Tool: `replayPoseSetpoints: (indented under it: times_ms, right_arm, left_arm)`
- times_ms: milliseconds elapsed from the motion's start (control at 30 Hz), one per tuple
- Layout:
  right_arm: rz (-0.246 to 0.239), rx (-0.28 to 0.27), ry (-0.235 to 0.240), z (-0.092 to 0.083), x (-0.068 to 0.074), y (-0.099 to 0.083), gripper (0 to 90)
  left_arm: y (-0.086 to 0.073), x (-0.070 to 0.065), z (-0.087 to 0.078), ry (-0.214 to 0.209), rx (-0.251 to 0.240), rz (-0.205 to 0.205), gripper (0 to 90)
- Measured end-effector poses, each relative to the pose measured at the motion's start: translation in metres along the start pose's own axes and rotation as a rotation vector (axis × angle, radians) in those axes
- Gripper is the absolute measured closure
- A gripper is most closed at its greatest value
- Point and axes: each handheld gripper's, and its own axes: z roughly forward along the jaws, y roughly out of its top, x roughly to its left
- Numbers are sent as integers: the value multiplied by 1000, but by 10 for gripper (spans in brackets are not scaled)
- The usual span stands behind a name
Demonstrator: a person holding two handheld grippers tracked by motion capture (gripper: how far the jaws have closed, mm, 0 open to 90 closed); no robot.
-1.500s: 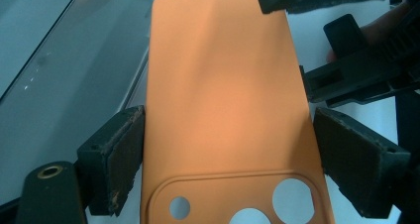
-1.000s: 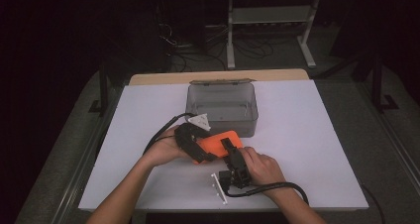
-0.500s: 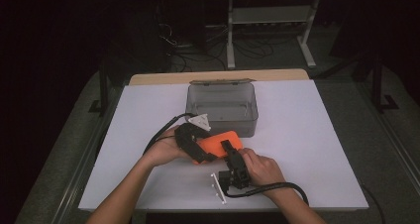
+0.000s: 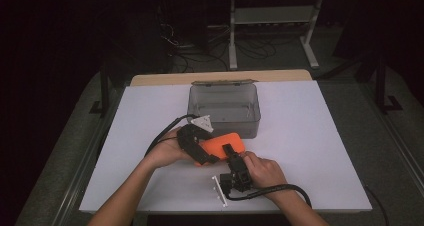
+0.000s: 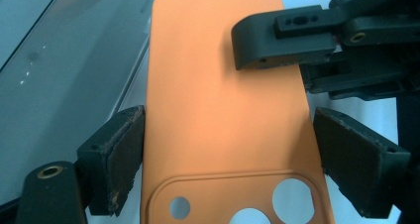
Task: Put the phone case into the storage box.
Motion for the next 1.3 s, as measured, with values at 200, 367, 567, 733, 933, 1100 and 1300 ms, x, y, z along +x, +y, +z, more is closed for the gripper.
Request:
replayPoseSetpoints:
  times_ms: [200, 367, 567, 733, 933, 1100, 1300]
  right_arm:
    - [-14, 6, 4, 0, 0, 0, 701]
    - [-18, 3, -2, -1, 0, 1, 735]
    - [-18, 5, -14, -2, 0, 1, 762]
    - [-14, 3, -19, -3, -1, 1, 787]
    - [-5, -3, -23, -4, -3, 0, 806]
    - [-8, -6, -24, -5, -3, 0, 807]
    - [-2, -14, -30, -6, -5, 0, 816]
  left_arm:
    - [0, 0, -2, 2, -3, -3, 153]
    - [0, 0, -3, -2, -8, -4, 153]
    - [0, 0, -5, -14, -15, -18, 153]
    - [0, 1, -5, -24, -16, -27, 152]
    - [0, 2, -5, -39, -32, -43, 152]
    - [0, 2, -6, -45, -36, -45, 151]
    - [-2, 2, -9, -61, -65, -52, 157]
